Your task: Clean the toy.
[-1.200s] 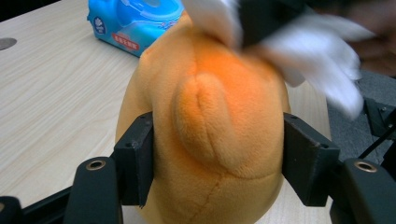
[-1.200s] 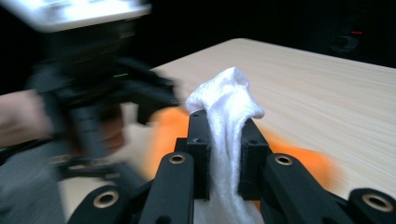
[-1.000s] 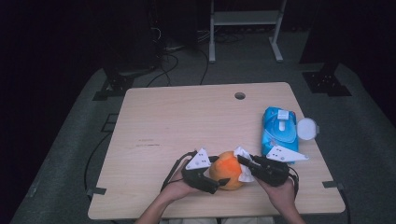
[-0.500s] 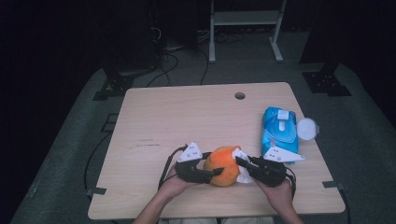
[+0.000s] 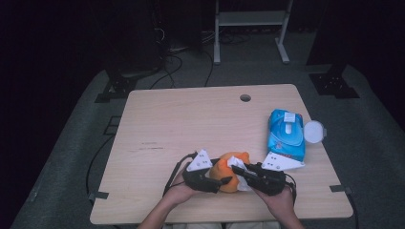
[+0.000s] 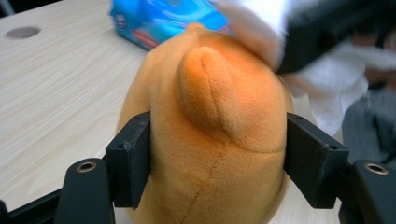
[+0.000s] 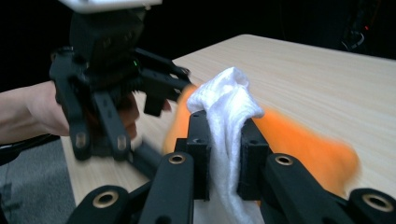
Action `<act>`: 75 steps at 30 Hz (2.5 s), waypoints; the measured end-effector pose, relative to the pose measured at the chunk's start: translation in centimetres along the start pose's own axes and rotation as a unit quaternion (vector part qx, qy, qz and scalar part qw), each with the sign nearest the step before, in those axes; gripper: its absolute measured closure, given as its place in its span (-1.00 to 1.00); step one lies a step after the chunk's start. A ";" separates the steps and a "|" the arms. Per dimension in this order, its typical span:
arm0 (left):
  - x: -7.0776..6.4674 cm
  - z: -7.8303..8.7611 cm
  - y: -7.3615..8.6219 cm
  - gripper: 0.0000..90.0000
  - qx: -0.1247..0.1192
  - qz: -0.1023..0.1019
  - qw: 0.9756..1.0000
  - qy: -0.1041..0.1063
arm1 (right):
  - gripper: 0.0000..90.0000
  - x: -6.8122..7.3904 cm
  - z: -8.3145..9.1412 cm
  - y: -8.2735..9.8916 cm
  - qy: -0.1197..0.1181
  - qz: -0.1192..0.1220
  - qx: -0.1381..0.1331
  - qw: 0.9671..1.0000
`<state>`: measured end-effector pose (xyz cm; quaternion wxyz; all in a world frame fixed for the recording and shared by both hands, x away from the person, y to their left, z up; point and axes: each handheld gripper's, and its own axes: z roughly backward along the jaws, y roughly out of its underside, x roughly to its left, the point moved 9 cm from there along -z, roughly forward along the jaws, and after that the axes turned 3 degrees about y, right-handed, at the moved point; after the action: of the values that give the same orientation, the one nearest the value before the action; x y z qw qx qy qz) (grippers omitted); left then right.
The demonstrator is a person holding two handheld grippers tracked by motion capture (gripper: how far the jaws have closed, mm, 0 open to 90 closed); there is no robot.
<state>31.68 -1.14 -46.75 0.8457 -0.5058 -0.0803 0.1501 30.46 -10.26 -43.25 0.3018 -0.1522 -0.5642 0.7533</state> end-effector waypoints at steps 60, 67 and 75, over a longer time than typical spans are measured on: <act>-0.8 -0.1 1.0 -0.40 0.000 -0.046 0.998 0.036 | 0.76 -6.5 1.4 2.7 0.033 -0.103 0.031 0.994; 0.5 0.6 1.2 -0.39 -0.016 0.001 0.999 0.040 | 0.76 -7.0 2.1 2.2 0.023 -0.137 0.005 0.990; 0.5 0.6 1.1 -0.38 -0.015 0.003 0.999 0.037 | 0.75 -6.1 1.8 1.9 -0.006 -0.138 -0.007 0.990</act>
<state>31.77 0.02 -47.42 0.8399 -0.5239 -0.0498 0.1327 33.60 -15.80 -45.19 0.3983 -0.0703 -0.5870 0.7013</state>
